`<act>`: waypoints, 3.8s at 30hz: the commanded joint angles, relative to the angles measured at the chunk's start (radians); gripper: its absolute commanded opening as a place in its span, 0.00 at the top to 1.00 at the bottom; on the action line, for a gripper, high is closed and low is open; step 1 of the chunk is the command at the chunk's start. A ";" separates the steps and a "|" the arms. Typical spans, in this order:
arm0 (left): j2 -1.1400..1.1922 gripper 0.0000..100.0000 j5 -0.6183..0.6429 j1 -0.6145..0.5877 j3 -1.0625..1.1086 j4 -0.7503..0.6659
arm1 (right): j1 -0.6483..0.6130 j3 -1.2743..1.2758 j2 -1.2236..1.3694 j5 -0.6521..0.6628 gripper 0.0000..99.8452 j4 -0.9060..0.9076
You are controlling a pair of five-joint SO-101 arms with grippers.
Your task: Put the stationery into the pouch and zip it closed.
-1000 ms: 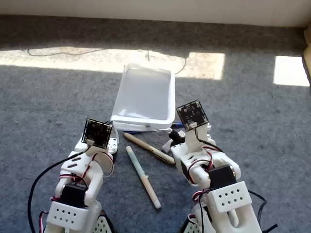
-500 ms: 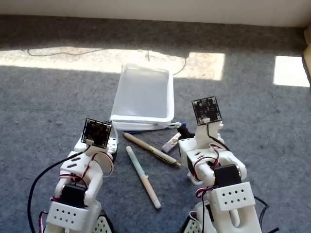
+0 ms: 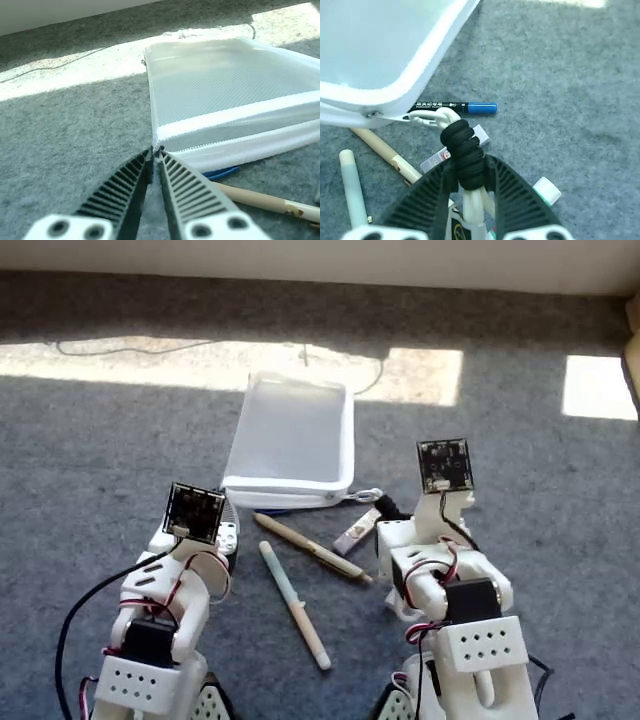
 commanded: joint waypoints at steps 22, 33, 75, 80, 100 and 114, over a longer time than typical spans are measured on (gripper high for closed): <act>-0.002 0.75 0.101 -0.039 -0.002 -0.061 | -0.140 -0.228 -0.073 0.186 0.99 0.266; -0.010 0.75 0.040 0.012 0.056 -0.144 | -0.283 -0.226 -0.242 0.212 0.99 0.343; 0.002 0.99 -0.052 0.091 -0.572 0.468 | -0.220 -0.294 -0.242 0.212 0.99 0.160; 0.097 0.99 0.008 0.091 -0.662 0.474 | -0.220 -0.294 -0.240 0.212 0.99 0.096; 0.924 0.99 0.216 0.084 -1.279 0.652 | -0.214 -0.298 -0.240 0.212 0.79 0.104; 1.086 0.99 0.216 0.016 -1.346 0.660 | -0.058 -0.556 0.259 -0.009 0.79 0.309</act>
